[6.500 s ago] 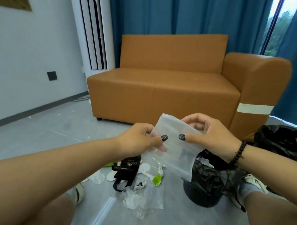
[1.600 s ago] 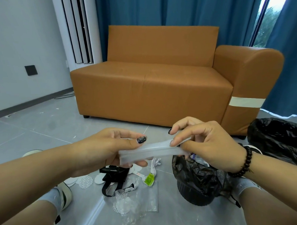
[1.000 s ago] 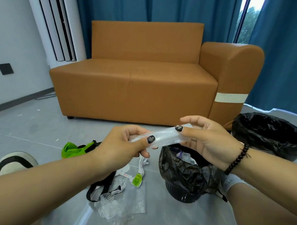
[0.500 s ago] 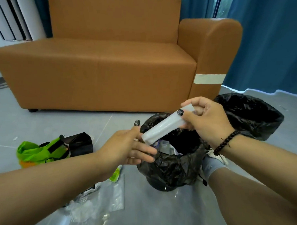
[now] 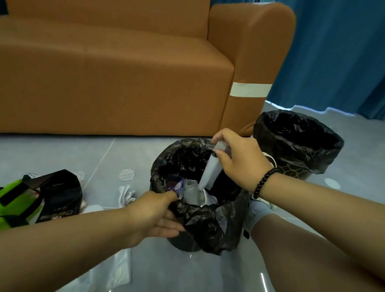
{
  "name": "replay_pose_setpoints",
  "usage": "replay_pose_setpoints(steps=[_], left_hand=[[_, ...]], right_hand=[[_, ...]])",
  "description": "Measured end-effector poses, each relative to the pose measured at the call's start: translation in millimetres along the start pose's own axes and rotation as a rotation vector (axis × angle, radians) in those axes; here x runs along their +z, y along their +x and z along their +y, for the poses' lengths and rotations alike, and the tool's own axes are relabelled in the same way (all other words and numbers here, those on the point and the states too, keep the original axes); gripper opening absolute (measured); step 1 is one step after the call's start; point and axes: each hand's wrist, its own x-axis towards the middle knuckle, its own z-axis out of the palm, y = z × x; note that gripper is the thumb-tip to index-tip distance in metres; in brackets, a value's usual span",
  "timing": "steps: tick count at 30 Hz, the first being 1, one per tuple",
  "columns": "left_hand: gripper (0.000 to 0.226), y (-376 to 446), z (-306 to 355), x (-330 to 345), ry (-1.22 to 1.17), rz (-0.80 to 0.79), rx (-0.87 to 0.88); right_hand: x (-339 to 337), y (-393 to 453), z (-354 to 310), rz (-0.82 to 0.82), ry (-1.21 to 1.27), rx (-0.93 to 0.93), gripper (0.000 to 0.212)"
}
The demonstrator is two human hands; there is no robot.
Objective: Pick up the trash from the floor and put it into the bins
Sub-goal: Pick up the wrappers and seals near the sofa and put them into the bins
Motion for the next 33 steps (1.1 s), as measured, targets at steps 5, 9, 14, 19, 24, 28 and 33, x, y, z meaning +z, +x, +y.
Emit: replay_pose_setpoints(steps=[5,9,14,19,24,28,33], left_hand=[[0.029,-12,-13,7,-0.072,0.000,0.011],[0.025,-26,-23,17,-0.105,0.013,0.018],[0.034,-35,-33,19,-0.115,0.024,0.001],[0.036,-35,-34,20,-0.135,0.021,0.000],[0.038,-32,-36,22,-0.124,0.032,0.016],[0.038,-31,-38,22,-0.102,0.022,0.021],[0.040,-32,-41,23,-0.096,-0.006,0.030]], right_hand=[[9,4,-2,-0.023,-0.011,-0.048,0.016],[16,-1,-6,-0.085,-0.028,-0.086,0.011],[24,-8,-5,-0.234,-0.082,-0.129,0.013],[22,-8,-3,-0.253,-0.062,-0.140,0.012],[21,-7,-4,-0.256,-0.134,-0.200,0.010],[27,-8,-6,-0.245,-0.099,-0.220,0.008],[37,-10,0,-0.214,0.058,-0.013,0.010]])
